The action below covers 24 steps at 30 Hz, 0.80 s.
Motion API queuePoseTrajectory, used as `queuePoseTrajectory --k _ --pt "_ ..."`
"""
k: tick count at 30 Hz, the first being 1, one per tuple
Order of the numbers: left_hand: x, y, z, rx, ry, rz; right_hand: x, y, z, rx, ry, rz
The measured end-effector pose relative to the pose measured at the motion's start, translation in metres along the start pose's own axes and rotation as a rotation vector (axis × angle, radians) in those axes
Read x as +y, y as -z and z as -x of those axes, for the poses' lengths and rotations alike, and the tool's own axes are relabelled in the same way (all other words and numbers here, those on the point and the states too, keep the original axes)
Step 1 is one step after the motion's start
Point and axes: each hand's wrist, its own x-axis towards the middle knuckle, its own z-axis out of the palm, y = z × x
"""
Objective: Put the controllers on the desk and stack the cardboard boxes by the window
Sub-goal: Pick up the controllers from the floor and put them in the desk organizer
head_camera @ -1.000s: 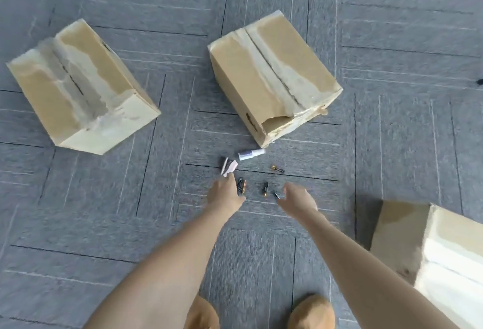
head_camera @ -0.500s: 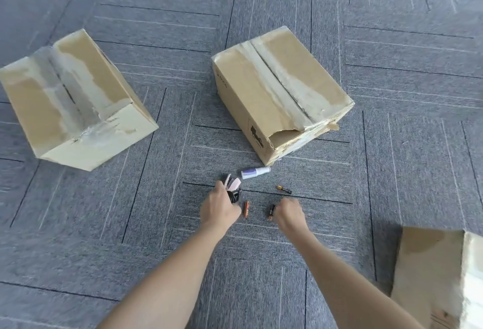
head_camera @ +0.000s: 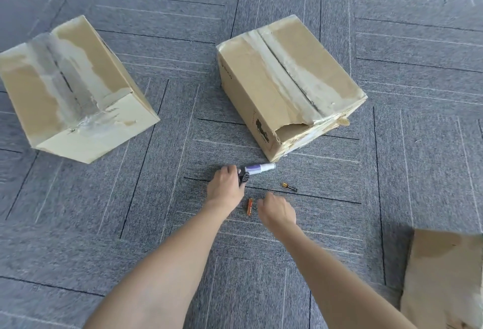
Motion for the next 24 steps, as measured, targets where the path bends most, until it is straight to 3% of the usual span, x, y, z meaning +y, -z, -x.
queuePoseTrajectory --k 8,12,18,24 --pt "-0.022 0.007 -0.004 -0.136 -0.073 -0.103 -0.005 0.003 -0.004 -0.049 0.065 0.037" --pt "-0.031 0.017 -0.005 -0.184 -0.034 -0.081 0.02 0.036 -0.01 0.1 0.033 -0.097" --pt "-0.036 0.02 -0.001 -0.345 0.02 0.089 0.041 0.062 -0.027 0.196 -0.031 0.113" --pt "-0.042 0.013 0.004 -0.346 -0.001 0.145 0.046 0.059 -0.04 0.042 0.131 0.261"
